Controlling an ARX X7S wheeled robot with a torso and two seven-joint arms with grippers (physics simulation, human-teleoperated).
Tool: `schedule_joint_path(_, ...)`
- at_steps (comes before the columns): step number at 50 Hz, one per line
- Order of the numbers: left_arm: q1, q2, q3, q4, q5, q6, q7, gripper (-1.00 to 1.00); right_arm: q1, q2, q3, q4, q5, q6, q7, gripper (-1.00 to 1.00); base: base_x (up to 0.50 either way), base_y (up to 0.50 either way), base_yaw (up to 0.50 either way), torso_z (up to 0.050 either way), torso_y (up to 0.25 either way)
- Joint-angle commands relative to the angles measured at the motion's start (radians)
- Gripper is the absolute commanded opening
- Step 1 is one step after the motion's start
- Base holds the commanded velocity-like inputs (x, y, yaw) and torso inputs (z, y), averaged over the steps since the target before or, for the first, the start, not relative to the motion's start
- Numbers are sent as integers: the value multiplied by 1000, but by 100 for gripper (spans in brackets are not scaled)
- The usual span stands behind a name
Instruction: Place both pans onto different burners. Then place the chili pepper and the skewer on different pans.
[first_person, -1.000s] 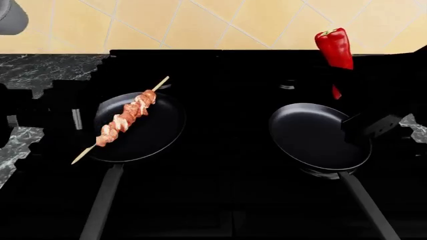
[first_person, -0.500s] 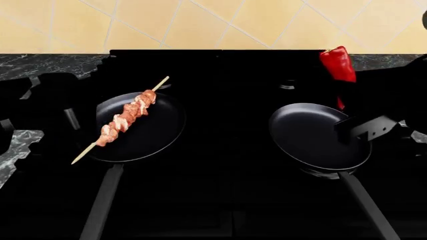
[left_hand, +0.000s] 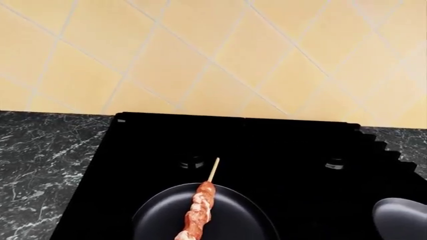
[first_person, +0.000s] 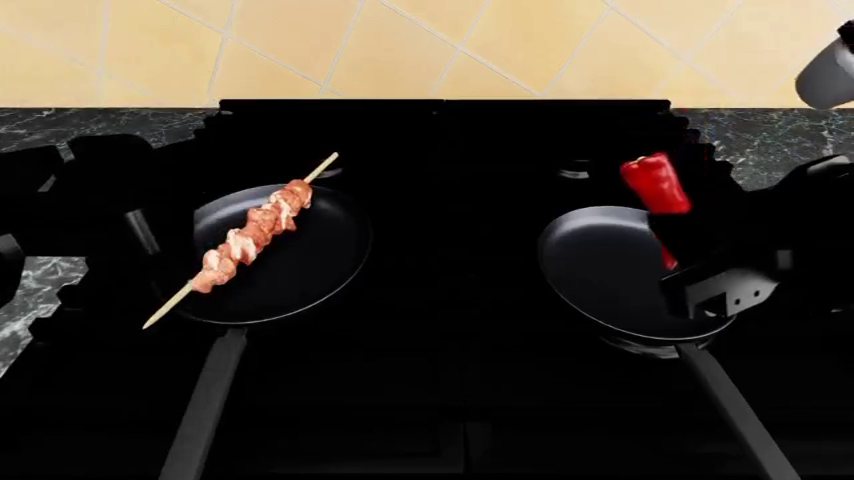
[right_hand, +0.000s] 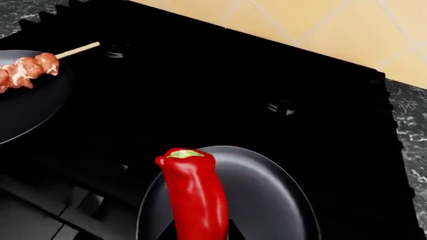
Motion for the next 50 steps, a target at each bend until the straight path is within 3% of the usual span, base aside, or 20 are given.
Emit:
schedule_joint_path(1, 23, 0, -20, 16, 19, -22, -10, 100, -38, -15, -3, 26, -8, 27, -6, -100, 0, 0, 0, 0, 0)
schedule_joint_path(46, 33, -4, -37, 12, 13, -36, -10, 100, -80, -48, -35, 121, -76, 56, -46, -100, 0, 0, 0, 0, 0)
schedule_joint_path(47, 31, -3, -38, 13, 11, -36, -12, 100, -79, -47, -35, 120, -75, 56, -44, 100, 0, 0, 0, 0, 0)
schedule_joint_path(50, 28, -2, -41, 14, 4, -36, -17, 100, -78, -44, -35, 118, -73, 54, -39, 100, 0, 0, 0, 0, 0)
